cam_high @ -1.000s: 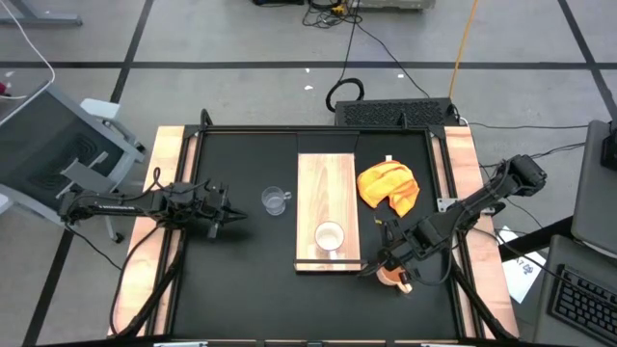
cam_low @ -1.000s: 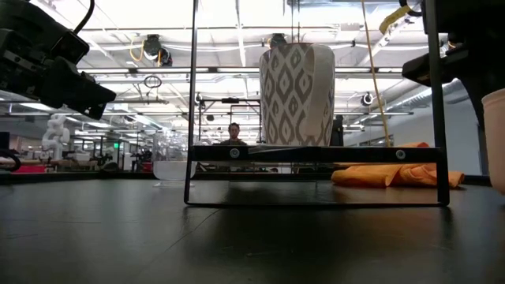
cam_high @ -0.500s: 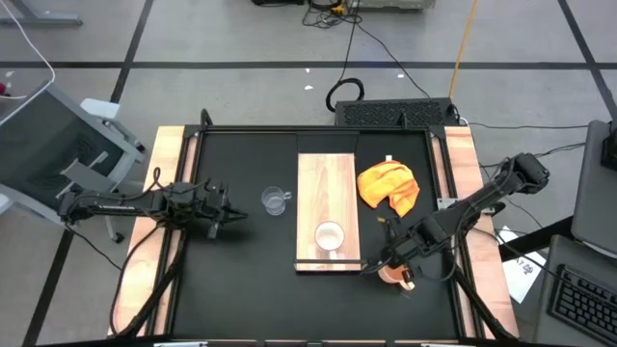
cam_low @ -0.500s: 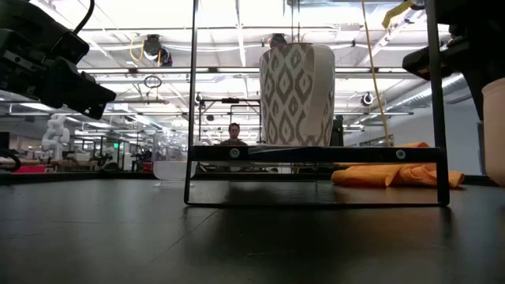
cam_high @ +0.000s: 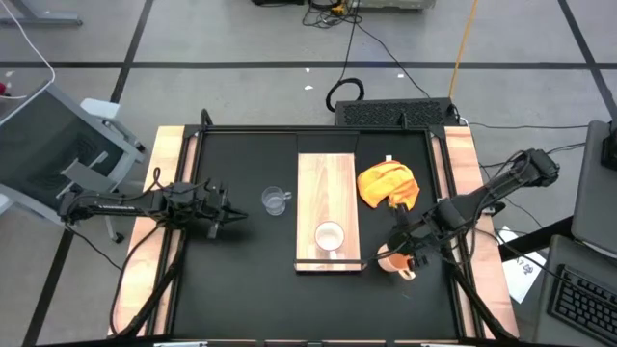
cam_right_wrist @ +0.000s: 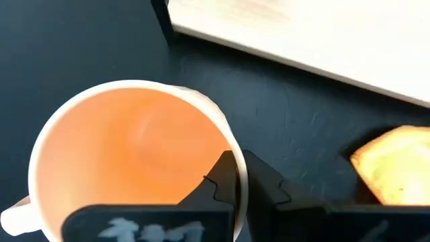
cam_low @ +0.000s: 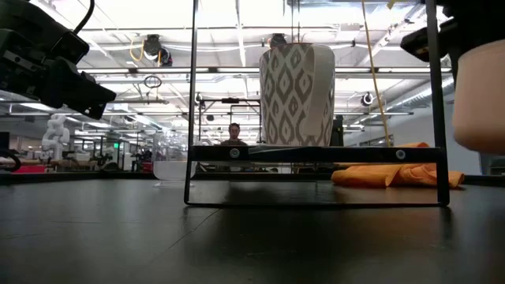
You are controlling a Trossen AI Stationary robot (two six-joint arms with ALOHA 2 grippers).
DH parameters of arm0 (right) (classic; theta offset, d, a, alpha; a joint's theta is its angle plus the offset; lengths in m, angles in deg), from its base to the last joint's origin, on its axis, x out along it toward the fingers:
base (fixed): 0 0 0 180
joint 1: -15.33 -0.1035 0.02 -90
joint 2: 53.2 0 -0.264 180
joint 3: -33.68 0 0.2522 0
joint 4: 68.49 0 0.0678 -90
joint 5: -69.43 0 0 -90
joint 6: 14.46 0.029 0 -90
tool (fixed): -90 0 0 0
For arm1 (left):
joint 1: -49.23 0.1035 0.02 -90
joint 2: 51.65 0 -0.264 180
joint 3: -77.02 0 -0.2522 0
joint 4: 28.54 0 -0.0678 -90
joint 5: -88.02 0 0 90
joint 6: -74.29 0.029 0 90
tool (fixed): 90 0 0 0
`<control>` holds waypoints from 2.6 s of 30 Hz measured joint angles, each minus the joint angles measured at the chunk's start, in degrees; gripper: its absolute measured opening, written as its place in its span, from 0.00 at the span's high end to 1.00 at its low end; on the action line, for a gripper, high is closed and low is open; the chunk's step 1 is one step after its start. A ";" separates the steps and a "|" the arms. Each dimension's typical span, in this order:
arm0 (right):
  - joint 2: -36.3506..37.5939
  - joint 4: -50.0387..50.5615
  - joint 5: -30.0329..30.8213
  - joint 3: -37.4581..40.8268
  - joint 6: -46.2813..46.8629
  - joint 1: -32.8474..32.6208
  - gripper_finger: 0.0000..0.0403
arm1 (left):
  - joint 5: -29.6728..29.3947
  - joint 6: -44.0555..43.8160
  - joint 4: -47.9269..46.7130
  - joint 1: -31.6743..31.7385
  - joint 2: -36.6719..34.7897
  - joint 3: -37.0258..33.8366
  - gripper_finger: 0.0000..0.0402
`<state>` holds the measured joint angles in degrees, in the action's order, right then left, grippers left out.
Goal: Stack small to large cups/mugs on shelf
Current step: Put the orange cup on the shelf
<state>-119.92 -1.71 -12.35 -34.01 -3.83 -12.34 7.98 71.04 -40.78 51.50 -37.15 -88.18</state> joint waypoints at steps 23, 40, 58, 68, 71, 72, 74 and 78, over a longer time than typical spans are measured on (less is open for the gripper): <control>12.27 2.51 5.28 8.69 9.13 -0.04 1.00 | 0.00 0.00 -0.02 0.01 0.00 0.00 0.95; 19.77 -4.53 5.28 17.20 11.38 -0.03 1.00 | 0.00 0.00 0.00 0.00 0.00 0.00 0.95; 19.95 -11.55 7.03 17.20 10.72 11.85 1.00 | 0.00 1.38 -0.01 0.01 0.01 0.00 0.95; 19.95 -12.67 6.21 17.20 9.08 19.10 1.00 | 0.00 1.45 0.00 0.00 0.01 0.00 0.95; 19.95 -13.20 5.05 17.20 8.17 20.17 1.00 | 0.00 1.46 0.00 0.01 0.01 0.00 0.95; 19.95 -13.71 5.00 17.20 8.09 20.41 1.00 | 0.00 1.45 0.00 -0.01 0.01 0.00 0.95; 19.95 -15.12 5.02 17.20 7.04 20.80 1.00 | 0.00 1.46 -0.02 0.00 0.00 0.00 0.95; 19.95 -18.42 4.98 17.17 4.55 22.35 1.00 | 0.00 1.46 -0.01 0.00 0.00 0.00 0.95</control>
<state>-99.96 -20.13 -7.38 -16.85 0.72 10.01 7.98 72.51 -40.80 51.50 -37.15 -88.18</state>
